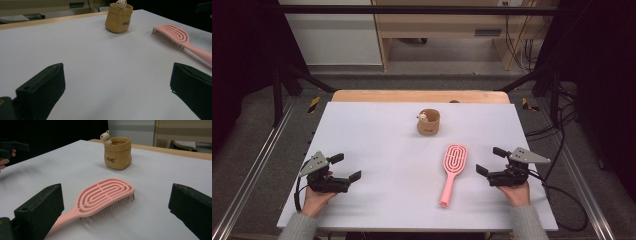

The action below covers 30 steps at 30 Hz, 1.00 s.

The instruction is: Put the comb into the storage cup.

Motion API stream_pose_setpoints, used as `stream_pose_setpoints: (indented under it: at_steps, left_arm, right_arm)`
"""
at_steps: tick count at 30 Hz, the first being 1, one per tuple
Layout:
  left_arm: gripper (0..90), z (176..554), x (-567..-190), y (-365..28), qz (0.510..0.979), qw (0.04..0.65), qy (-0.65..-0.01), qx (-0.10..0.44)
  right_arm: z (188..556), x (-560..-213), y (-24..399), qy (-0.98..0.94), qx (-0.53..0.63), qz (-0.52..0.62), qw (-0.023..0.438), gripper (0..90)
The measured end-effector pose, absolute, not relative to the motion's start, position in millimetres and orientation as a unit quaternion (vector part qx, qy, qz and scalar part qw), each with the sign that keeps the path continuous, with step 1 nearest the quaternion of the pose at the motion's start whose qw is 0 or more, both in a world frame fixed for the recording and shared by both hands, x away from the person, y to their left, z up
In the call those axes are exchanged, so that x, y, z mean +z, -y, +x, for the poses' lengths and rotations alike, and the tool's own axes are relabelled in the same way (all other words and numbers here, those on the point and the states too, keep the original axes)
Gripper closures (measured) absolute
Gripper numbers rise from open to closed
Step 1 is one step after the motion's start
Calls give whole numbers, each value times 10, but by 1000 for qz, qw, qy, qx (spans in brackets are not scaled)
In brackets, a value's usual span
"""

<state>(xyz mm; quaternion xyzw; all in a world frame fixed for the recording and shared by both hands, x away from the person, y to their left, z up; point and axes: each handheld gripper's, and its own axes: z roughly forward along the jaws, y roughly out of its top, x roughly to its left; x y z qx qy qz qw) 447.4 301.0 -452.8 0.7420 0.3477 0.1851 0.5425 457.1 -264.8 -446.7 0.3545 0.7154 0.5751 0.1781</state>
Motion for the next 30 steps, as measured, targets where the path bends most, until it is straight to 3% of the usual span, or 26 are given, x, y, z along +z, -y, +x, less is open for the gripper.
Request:
stream_pose_setpoints:
  at_steps: [30]
  left_arm:
    - [0, 4485, -4553, -3028, 744, 538, -354, 180]
  right_arm:
    - [4529, -4346, 2461, -732, 560, 347, 173, 3]
